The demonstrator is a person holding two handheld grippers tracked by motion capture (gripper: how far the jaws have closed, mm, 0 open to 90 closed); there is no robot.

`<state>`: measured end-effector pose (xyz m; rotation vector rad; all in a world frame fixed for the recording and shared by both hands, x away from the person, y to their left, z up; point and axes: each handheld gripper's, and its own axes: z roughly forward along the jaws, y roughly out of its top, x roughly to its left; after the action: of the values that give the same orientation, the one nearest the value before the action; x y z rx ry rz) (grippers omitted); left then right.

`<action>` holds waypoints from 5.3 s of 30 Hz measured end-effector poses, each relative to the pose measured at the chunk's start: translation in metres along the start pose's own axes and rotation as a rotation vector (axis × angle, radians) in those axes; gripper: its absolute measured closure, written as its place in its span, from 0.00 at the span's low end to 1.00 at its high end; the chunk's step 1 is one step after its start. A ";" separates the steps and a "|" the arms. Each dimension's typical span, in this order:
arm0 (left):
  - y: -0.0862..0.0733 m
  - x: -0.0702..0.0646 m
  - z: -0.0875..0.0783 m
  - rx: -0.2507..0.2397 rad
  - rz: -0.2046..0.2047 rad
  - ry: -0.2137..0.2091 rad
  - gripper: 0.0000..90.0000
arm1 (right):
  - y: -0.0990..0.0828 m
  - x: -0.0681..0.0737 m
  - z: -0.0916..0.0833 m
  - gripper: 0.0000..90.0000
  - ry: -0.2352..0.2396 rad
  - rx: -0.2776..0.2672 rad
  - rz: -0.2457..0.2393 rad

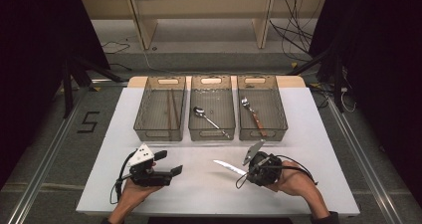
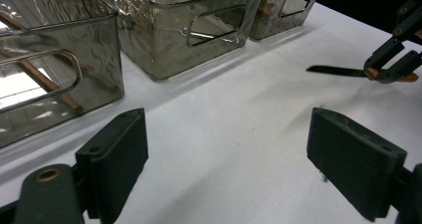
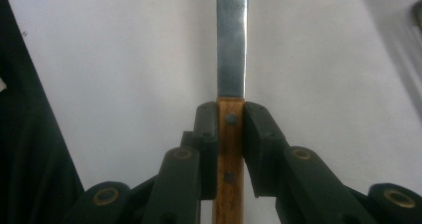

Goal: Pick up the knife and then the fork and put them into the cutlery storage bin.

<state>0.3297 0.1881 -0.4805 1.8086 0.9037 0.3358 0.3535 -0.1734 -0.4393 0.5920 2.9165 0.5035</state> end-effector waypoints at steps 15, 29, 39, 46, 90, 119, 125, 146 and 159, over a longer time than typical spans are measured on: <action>0.000 0.001 -0.001 -0.006 0.000 0.007 0.18 | -0.002 -0.025 -0.030 0.86 -0.025 -0.162 0.126; 0.000 0.002 -0.001 -0.007 -0.001 0.007 0.18 | 0.008 -0.065 -0.052 0.86 -0.090 -0.274 0.250; 0.000 0.002 -0.001 -0.014 -0.005 0.009 0.18 | 0.017 -0.074 -0.058 0.86 -0.135 -0.295 0.264; 0.000 0.002 -0.001 -0.014 -0.006 0.007 0.18 | 0.027 -0.089 -0.063 0.86 -0.159 -0.317 0.312; 0.000 0.002 -0.002 -0.014 -0.006 0.006 0.18 | 0.052 -0.178 -0.058 0.86 -0.231 -0.282 0.566; 0.000 0.002 -0.002 -0.014 -0.007 0.005 0.18 | 0.039 -0.191 -0.029 0.86 -0.252 -0.219 0.623; 0.000 0.002 -0.002 -0.014 -0.007 0.006 0.18 | 0.038 -0.191 -0.025 0.86 -0.255 -0.211 0.622; 0.000 0.002 -0.002 -0.014 -0.008 0.005 0.18 | 0.039 -0.188 -0.007 0.81 -0.167 -0.166 0.620; 0.000 0.002 -0.002 -0.013 -0.006 0.004 0.18 | 0.036 -0.172 -0.016 0.63 -0.145 -0.242 0.577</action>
<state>0.3299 0.1908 -0.4803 1.7931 0.9078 0.3405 0.5209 -0.2154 -0.4021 1.3686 2.4656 0.8145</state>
